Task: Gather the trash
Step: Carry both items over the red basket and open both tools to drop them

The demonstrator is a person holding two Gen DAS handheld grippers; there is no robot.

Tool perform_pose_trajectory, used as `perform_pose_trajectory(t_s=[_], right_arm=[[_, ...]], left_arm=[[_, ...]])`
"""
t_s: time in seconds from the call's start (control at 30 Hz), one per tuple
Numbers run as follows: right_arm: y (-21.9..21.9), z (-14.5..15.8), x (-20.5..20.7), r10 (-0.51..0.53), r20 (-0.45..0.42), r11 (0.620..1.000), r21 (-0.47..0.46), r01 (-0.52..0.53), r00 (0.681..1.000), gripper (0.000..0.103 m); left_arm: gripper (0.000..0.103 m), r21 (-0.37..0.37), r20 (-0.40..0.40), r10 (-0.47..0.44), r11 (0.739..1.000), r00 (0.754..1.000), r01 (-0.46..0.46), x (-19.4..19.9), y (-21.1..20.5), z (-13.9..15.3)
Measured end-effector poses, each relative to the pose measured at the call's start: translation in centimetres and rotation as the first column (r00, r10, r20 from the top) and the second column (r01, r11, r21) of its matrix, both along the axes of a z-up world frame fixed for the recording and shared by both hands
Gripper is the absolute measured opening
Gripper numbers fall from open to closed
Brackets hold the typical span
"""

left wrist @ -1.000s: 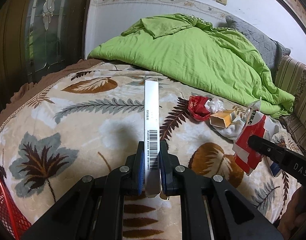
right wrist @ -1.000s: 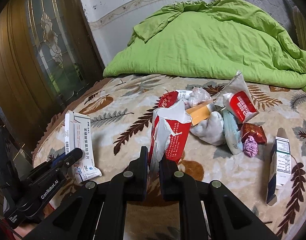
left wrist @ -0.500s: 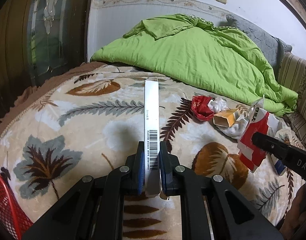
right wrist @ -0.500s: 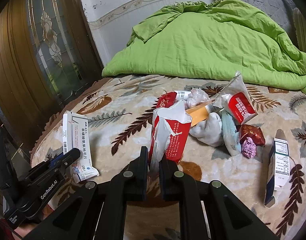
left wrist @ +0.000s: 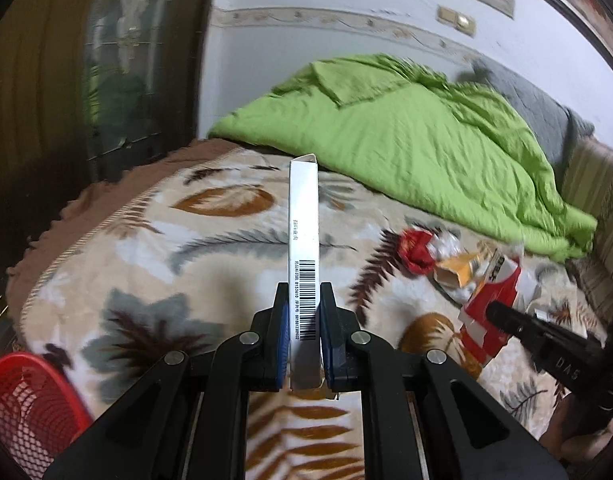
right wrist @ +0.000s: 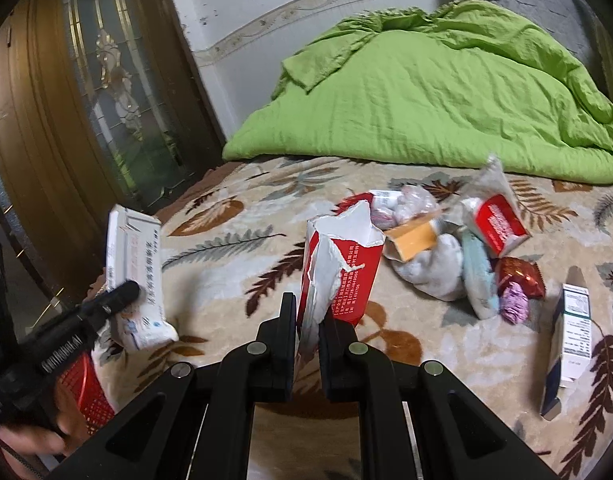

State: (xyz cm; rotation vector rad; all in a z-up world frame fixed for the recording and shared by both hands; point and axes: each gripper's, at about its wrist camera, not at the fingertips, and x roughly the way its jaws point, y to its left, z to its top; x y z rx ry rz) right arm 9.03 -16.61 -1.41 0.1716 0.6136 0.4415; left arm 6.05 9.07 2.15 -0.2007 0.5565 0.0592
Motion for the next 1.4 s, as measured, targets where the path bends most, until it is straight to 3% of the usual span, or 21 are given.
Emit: perform_pose_trajectory(t_s=[0.23,0.47,0.6,0.83,0.9,0.93,0.97,1.0,1.07,1.17,1.23,1.4], right_arm=[[5.1,2.5,-1.0,0.139,0.04,0.99,-0.03,-0.138,0.989,0.011],[13.2,3.8,-2.5,0.381,0.024,0.921,-0.094,-0.377,0.924,0.01],[18.6,3.5,-5.1,0.538,0.002,0.837,-0.122,-0.533,0.843,0.01],[26.8,3.1,-9.0,0.723,-0.057,0.676,-0.142,-0.723,0.688,0.011],[28.9,2.5,-9.8,0.766,-0.101,0.625,-0.117,-0.772,0.635,0.011],[29.9,2.1,-9.9,0.783,-0.127,0.599,-0.105,-0.794,0.609,0.012],[31.0,1.3,-10.0,0.796,-0.167,0.574,-0.099,-0.813,0.582,0.02],[31.5,0.9,-10.0,0.796,-0.179,0.57,-0.102,-0.815,0.579,0.032],[31.5,0.6,-10.0,0.791,-0.173,0.579,-0.095,-0.81,0.586,0.042],[30.2,0.9,-9.5,0.785,-0.152,0.599,-0.061,-0.799,0.6,0.044],[28.5,1.6,-8.7,0.76,-0.138,0.636,-0.045,-0.77,0.635,0.044],[21.8,3.1,-6.3,0.654,-0.077,0.754,-0.007,-0.657,0.752,0.045]], left_arm=[[0.013,-0.038,0.03,0.143,0.989,0.989,-0.142,-4.5,7.8,2.0],[0.013,-0.045,-0.046,0.255,0.965,0.966,-0.257,-11.3,13.8,-0.7],[0.013,-0.092,-0.118,0.304,0.944,0.945,-0.316,-14.5,16.4,-3.4],[0.013,-0.094,-0.173,0.381,0.912,0.908,-0.4,-17.7,19.8,-5.8],[0.022,-0.089,-0.176,0.402,0.902,0.898,-0.421,-18.2,20.4,-5.9],[0.037,-0.091,-0.177,0.405,0.901,0.897,-0.424,-18.4,20.6,-5.9],[0.051,-0.087,-0.175,0.416,0.896,0.893,-0.435,-18.7,20.7,-5.9],[0.052,-0.083,-0.163,0.426,0.893,0.89,-0.442,-19.0,20.7,-5.7],[0.054,-0.075,-0.15,0.429,0.893,0.89,-0.443,-19.0,20.7,-5.4],[0.055,-0.099,-0.136,0.414,0.898,0.9,-0.429,-18.5,20.3,-4.9],[0.055,-0.102,-0.129,0.402,0.904,0.906,-0.415,-17.8,19.4,-4.7],[0.056,-0.067,-0.133,0.3,0.948,0.945,-0.311,-14.3,15.8,-4.2]])
